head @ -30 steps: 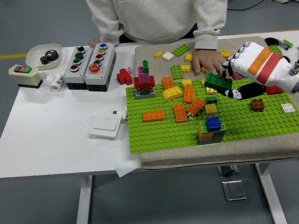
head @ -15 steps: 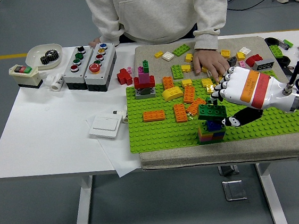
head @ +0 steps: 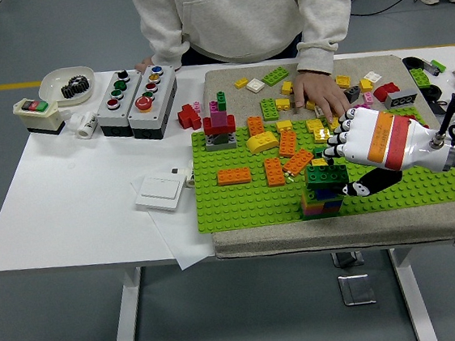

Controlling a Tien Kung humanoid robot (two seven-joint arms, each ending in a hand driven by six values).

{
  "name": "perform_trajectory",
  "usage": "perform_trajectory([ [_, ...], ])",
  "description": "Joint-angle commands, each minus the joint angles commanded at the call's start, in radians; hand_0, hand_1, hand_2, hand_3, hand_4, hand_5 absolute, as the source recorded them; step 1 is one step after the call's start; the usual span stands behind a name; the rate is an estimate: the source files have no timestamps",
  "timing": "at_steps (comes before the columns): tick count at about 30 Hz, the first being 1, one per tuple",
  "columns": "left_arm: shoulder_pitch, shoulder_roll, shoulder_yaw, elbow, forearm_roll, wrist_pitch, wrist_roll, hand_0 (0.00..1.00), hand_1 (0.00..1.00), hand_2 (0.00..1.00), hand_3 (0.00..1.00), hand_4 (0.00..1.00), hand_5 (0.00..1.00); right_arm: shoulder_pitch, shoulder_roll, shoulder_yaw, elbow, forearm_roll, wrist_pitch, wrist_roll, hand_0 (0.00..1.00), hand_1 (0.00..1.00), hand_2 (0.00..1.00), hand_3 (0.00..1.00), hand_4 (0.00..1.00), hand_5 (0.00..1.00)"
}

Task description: Pick up the brick,pile it on top of brick,press brick,pick up the brick,pile it on top of brick,press brick

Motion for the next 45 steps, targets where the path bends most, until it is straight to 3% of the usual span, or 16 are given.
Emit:
perform_trajectory([
  [19,-0.003,0.0,0.003,-0.002,-0.005,0.001,0.0,0.673,0.73,0.734,0.586,0.674,0.657,0.016,0.031,-0.034,-0.049,0.002,0.002,0.002,0.256,0.282,0.408,0.439,0.688,0.601],
  [45,-0.001,-0.002,0.002,-0.002,-0.002,0.001,0.002,0.673,0.73,0.733,0.587,0.672,0.658,0.006,0.038,-0.034,-0.075,0.011,0.003,0.015,0.254,0.281,0.41,0.44,0.695,0.624],
])
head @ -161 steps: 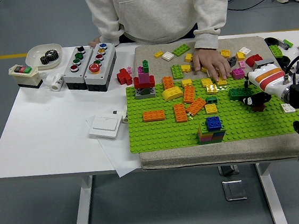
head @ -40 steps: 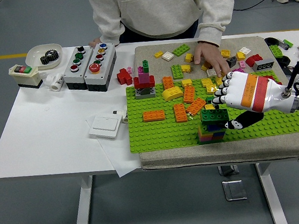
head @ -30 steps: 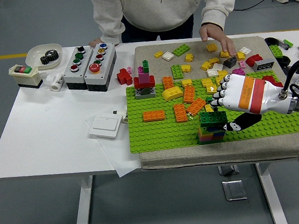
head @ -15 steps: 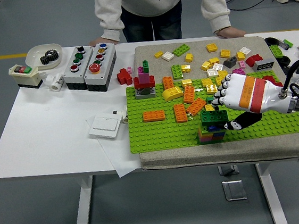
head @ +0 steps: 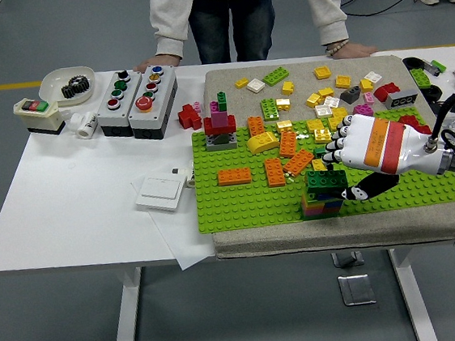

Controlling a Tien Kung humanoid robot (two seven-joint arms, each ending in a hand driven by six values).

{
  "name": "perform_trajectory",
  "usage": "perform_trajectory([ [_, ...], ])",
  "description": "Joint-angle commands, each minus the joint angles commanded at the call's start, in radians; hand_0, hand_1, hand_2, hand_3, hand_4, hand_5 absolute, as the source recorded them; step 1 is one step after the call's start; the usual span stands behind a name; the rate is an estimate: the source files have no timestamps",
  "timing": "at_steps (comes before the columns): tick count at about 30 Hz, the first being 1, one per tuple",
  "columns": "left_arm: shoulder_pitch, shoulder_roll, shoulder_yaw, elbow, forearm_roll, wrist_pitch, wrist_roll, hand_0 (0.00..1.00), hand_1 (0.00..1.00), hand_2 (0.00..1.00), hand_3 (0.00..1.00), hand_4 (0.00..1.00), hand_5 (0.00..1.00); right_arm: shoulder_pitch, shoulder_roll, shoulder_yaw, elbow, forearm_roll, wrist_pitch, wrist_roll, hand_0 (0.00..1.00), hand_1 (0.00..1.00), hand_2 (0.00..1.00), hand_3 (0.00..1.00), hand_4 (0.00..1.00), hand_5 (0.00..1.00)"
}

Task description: Pick up the brick,pile it on top of brick,press brick,pick up the brick,pile it on top of brick,press brick

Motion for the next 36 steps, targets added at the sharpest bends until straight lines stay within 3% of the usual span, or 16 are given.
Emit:
perform_trajectory([
  [23,0.004,0.0,-0.009,0.0,0.016,-0.004,0.003,0.672,0.727,0.732,0.588,0.674,0.66,0.0,0.003,0.003,-0.001,-0.002,0.019,-0.006,0.256,0.281,0.421,0.466,0.712,0.626],
  [36,0.001,0.001,-0.008,0.0,0.014,-0.003,0.002,0.67,0.725,0.732,0.587,0.674,0.66,0.002,0.001,0.008,0.002,0.012,0.046,-0.001,0.264,0.304,0.436,0.487,0.786,0.612],
])
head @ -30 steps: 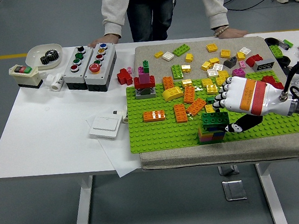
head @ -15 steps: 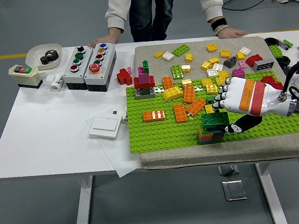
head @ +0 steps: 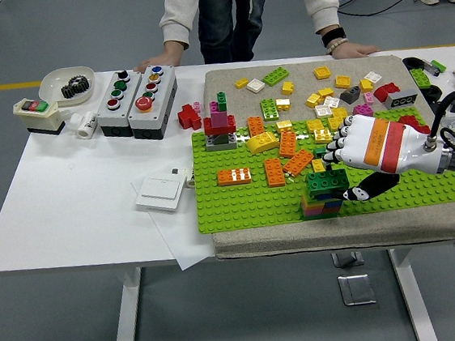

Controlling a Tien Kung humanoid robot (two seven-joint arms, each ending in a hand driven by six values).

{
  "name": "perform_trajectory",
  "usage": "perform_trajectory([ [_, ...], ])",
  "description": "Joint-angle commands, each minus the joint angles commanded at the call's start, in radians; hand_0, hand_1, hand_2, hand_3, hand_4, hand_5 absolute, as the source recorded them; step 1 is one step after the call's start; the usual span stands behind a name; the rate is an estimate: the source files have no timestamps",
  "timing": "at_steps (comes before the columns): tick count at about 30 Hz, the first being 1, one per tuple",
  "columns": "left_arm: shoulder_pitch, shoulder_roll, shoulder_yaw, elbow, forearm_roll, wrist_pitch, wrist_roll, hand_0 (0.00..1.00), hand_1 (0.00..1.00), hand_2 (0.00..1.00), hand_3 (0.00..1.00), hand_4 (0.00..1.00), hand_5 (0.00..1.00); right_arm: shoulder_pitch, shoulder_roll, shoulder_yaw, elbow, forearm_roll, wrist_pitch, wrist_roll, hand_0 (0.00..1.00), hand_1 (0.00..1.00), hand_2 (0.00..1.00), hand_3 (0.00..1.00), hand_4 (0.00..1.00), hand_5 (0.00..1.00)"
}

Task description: Pick up the brick,pile it on top of brick,press brick,pick up the brick,pile it on top of brick,press brick

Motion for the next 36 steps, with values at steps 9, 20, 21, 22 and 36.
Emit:
perform_trajectory([
  [9,-0.001,0.001,-0.001,0.0,0.003,-0.001,0.0,0.669,0.725,0.732,0.588,0.674,0.661,0.002,-0.001,0.0,0.003,0.006,0.007,0.005,0.264,0.303,0.436,0.491,0.806,0.609],
  [20,-0.002,0.002,-0.003,-0.002,0.009,-0.001,-0.001,0.666,0.724,0.732,0.586,0.673,0.663,0.002,0.0,0.007,-0.003,0.013,0.023,0.008,0.278,0.311,0.44,0.514,0.919,0.609],
  [21,-0.003,0.002,-0.003,-0.003,0.011,-0.002,-0.001,0.666,0.724,0.732,0.586,0.673,0.663,0.002,0.0,0.008,-0.004,0.013,0.024,0.007,0.278,0.311,0.44,0.514,0.919,0.609],
  [22,-0.003,0.002,-0.004,-0.003,0.013,-0.002,-0.001,0.666,0.724,0.732,0.586,0.673,0.663,0.002,0.0,0.009,-0.005,0.013,0.025,0.007,0.278,0.311,0.44,0.514,0.919,0.609],
  [36,-0.002,0.003,-0.002,0.0,0.014,-0.002,-0.005,0.666,0.722,0.731,0.586,0.672,0.663,-0.05,-0.026,0.113,0.056,0.051,0.095,-0.025,0.383,0.442,0.63,0.817,0.998,0.741],
])
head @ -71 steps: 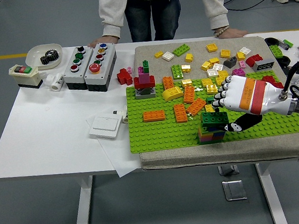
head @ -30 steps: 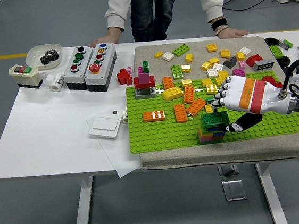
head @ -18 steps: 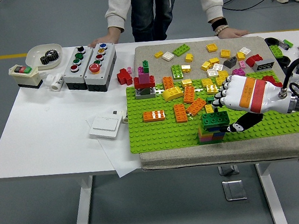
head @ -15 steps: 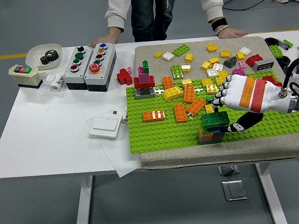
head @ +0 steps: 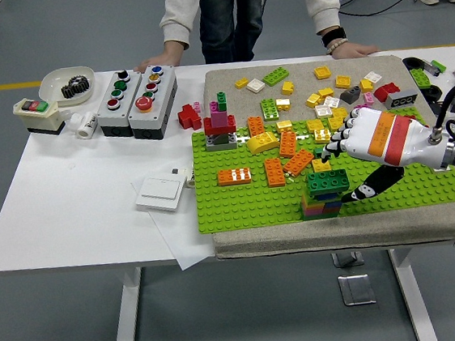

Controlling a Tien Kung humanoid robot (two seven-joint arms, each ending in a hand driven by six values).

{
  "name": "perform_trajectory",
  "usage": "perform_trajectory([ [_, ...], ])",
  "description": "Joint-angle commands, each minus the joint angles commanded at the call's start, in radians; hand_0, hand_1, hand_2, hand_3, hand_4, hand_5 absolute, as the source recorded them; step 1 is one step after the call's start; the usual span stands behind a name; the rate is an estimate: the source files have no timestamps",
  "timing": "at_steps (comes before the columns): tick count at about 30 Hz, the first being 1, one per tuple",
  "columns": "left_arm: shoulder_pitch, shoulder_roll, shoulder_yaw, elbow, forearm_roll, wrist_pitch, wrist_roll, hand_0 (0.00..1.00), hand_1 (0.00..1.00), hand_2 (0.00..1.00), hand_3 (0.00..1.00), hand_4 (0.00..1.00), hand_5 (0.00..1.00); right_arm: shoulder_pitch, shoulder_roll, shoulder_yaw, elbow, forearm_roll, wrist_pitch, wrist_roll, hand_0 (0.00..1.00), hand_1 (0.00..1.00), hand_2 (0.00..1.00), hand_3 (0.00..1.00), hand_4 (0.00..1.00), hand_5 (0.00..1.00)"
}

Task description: Pick up the brick,pile it on top of brick,press brick,pick up the brick,pile it on top of brick,press brick

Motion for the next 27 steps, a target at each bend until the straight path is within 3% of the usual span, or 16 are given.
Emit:
perform_trajectory([
  [5,0.001,0.0,-0.002,0.001,0.003,-0.001,-0.001,0.666,0.722,0.731,0.586,0.672,0.663,-0.042,-0.029,0.08,0.068,0.038,0.019,-0.018,0.383,0.442,0.63,0.817,0.998,0.741],
  [6,0.001,0.0,-0.002,0.002,0.005,-0.001,-0.001,0.666,0.724,0.731,0.587,0.672,0.664,-0.059,-0.04,0.104,0.09,0.052,0.026,-0.025,0.594,0.571,0.725,0.849,0.998,0.78],
  [11,0.006,0.001,-0.006,0.005,0.011,-0.002,-0.002,0.666,0.724,0.731,0.587,0.672,0.664,-0.173,-0.089,0.248,0.235,0.074,0.066,-0.082,0.594,0.571,0.725,0.849,0.998,0.78],
  [12,0.007,0.001,-0.006,0.005,0.013,-0.003,-0.002,0.666,0.724,0.732,0.587,0.67,0.661,-0.195,-0.095,0.271,0.261,0.079,0.069,-0.096,0.702,0.674,0.76,0.838,0.998,0.821],
  [17,0.013,0.001,-0.008,0.007,0.015,-0.002,-0.003,0.666,0.724,0.732,0.587,0.67,0.661,-0.312,-0.107,0.385,0.382,0.13,0.077,-0.142,0.702,0.674,0.76,0.838,0.998,0.821],
  [18,0.015,0.001,-0.009,0.007,0.017,-0.002,-0.003,0.666,0.724,0.732,0.586,0.669,0.661,-0.333,-0.107,0.405,0.406,0.132,0.091,-0.149,0.752,0.713,0.769,0.777,0.998,0.842],
  [22,0.02,0.001,-0.013,0.008,0.024,-0.004,-0.002,0.666,0.724,0.732,0.586,0.669,0.661,-0.385,-0.108,0.442,0.466,0.124,0.136,-0.159,0.752,0.713,0.769,0.777,0.998,0.842],
  [27,0.027,0.0,-0.019,0.009,0.035,-0.006,0.0,0.666,0.724,0.732,0.586,0.668,0.661,-0.427,-0.104,0.455,0.497,0.11,0.156,-0.155,0.77,0.716,0.753,0.73,0.998,0.853],
])
